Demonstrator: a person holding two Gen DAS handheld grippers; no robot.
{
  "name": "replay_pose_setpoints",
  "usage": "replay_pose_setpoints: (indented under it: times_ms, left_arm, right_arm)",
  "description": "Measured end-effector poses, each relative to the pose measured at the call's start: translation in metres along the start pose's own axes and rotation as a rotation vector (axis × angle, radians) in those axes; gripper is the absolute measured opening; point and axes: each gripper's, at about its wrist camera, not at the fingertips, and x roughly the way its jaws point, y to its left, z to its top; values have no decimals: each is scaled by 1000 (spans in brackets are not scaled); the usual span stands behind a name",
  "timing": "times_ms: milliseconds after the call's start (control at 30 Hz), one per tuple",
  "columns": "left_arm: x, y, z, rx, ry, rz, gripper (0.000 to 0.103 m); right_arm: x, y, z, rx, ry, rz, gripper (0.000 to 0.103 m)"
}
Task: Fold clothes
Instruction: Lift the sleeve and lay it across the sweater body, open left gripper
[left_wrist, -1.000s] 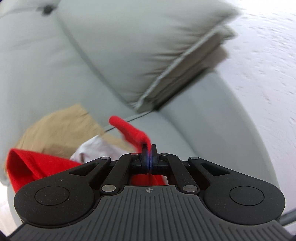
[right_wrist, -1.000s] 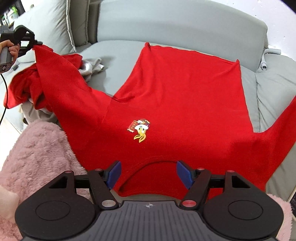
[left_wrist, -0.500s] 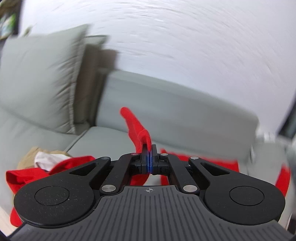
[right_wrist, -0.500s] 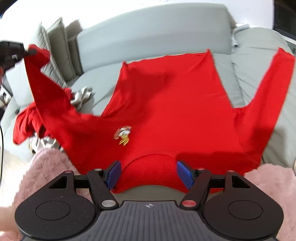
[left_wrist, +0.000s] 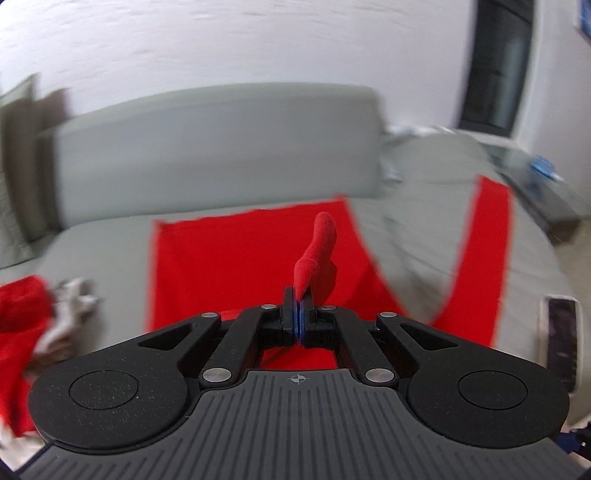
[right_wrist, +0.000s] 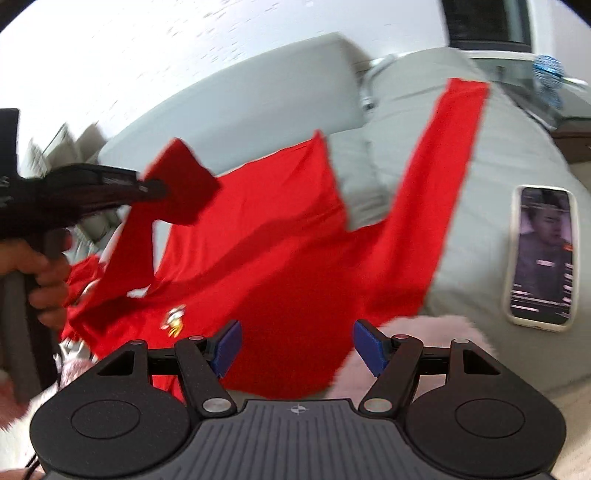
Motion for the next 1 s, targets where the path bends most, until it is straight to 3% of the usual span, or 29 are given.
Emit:
replay_pose_setpoints:
  times_ms: [133,233,267,333,467,600,833,1000]
  left_arm:
    - [31,-46,-19,44,123,-61,3]
    - [51,-59,-36,79,261,-85,25]
    - [53,-60,-39,84,280,-82,42]
    - [50,-58,-48,110,316,-67,56]
    - [22,-32,-54,149,321,-130,59]
    - [-7,14,-54,106,299,-158,62]
    - [-34,114,-78,-105,273,-46,62]
    - [-40,148,-91,-187,268,-28,59]
  right_arm:
    - [-8,-14,0,35,-22,-25,68]
    - [-12,-19,-1,42,-34,-43,68]
    - [-13,-20,-1,42,-35,-46,68]
    - [-15,-21,-1,38,-38,-51,68]
    - [-16,-22,1,22,-37,-57,68]
    - [-6,-18,9,9,-25,-54,68]
    - [43,-25,39,-1,35,-85,66]
    - [87,-36,54,39,135,-68,54]
